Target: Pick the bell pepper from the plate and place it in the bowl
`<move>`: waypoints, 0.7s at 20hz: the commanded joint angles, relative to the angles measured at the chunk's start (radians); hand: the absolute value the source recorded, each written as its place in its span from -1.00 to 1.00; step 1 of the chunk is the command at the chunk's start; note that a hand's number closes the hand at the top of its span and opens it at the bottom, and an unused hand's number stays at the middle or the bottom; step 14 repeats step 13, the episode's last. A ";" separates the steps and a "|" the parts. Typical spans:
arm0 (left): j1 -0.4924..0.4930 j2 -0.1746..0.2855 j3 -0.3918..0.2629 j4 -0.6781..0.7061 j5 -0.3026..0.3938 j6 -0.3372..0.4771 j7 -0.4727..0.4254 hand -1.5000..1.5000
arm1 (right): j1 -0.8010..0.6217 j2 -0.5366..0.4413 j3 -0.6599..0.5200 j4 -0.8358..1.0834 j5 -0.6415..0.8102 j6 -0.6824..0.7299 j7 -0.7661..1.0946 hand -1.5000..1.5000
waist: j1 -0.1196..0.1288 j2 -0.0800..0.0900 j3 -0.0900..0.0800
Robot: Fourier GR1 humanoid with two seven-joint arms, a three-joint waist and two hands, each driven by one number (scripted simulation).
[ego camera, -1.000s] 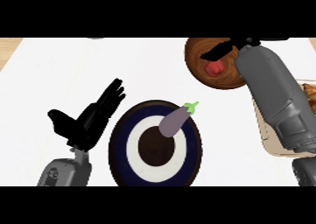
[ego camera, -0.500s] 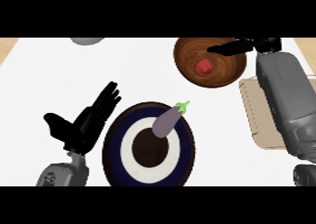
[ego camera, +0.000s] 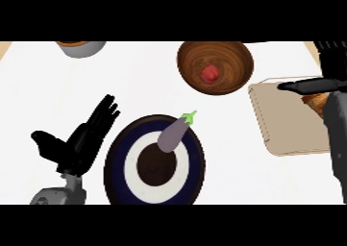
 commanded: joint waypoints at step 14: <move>0.051 0.002 0.019 -0.019 -0.001 0.009 -0.030 0.00 | 1.002 -0.107 0.024 -0.550 -0.161 0.435 -0.303 1.00 | -0.041 0.009 0.003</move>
